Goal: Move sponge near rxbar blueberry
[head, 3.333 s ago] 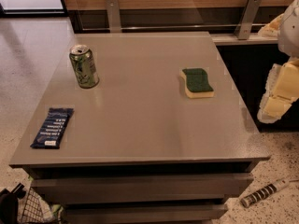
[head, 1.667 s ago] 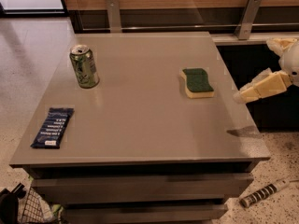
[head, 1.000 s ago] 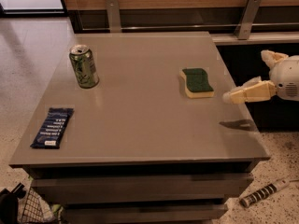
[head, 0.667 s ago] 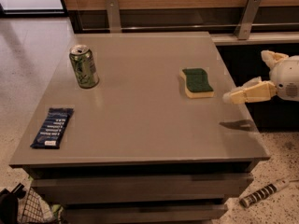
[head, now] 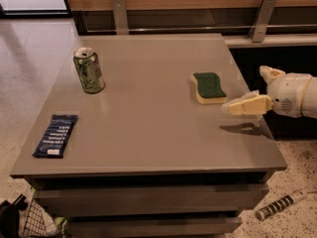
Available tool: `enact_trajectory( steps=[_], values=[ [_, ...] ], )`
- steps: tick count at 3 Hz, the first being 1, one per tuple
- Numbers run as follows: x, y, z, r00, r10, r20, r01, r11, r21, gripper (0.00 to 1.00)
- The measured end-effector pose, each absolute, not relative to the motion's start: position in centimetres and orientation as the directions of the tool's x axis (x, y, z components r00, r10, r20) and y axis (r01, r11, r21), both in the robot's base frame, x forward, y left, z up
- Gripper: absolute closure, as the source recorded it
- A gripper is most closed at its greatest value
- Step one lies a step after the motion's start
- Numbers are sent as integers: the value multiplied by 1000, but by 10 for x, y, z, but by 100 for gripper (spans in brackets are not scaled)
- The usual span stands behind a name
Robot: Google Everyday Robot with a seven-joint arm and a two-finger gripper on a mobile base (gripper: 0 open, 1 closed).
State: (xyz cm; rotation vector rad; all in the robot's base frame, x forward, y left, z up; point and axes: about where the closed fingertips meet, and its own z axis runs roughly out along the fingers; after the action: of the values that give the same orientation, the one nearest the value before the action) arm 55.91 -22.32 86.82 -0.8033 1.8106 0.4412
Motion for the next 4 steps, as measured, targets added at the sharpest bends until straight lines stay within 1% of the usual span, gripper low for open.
enact_trajectory(
  steps=[2,3,4],
  values=[
    [580,-177,836,-185,-216,-959,-746,665,-6,0],
    [584,-166,829,-183,-200,-963,-757,653,8,0],
    [586,-155,821,-181,-213,-960,-764,646,0,16]
  ],
)
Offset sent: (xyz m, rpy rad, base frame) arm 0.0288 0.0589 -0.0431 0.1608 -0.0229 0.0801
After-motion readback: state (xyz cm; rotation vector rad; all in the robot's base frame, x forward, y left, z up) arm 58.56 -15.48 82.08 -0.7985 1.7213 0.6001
